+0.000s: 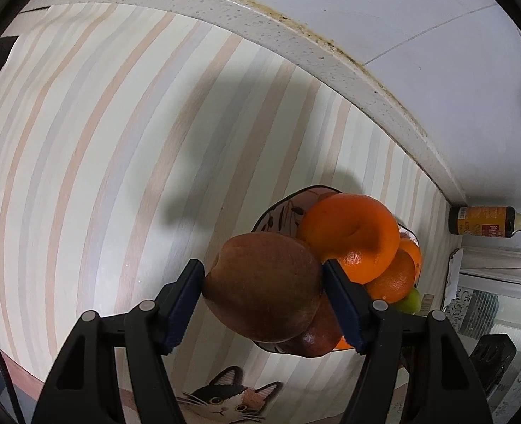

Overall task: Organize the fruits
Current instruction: 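Carry both apples onto the plate and open both tools to release them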

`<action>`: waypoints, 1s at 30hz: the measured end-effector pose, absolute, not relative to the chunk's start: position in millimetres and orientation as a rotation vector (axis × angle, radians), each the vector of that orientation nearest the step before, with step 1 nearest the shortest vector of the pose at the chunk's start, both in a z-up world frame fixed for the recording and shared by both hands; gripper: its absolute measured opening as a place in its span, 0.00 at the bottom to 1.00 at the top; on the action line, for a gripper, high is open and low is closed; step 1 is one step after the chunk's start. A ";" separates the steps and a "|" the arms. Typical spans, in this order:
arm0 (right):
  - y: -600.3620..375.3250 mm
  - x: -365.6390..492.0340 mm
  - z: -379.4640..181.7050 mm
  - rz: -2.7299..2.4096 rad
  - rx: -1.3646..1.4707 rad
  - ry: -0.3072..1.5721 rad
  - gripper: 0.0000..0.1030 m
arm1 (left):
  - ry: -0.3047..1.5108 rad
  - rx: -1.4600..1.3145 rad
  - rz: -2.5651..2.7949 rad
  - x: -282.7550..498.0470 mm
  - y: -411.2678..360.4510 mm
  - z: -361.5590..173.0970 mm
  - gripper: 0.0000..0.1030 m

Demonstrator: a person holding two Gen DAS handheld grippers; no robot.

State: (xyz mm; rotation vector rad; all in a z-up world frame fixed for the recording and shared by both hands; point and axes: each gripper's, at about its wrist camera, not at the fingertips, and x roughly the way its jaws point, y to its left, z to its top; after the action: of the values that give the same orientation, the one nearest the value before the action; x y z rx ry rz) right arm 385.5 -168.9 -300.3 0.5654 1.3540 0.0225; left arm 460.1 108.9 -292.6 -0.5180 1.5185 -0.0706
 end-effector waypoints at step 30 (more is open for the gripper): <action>-158.1 387.0 -296.8 0.042 0.503 1.356 0.77 | 1.468 -0.454 -0.077 442.1 105.7 -282.5 0.73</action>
State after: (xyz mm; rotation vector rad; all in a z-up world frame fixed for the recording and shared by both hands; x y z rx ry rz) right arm 387.0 -158.1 -296.8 0.5030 1.3564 0.0422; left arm 442.1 105.7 -282.5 -0.4543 1.4677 -0.0775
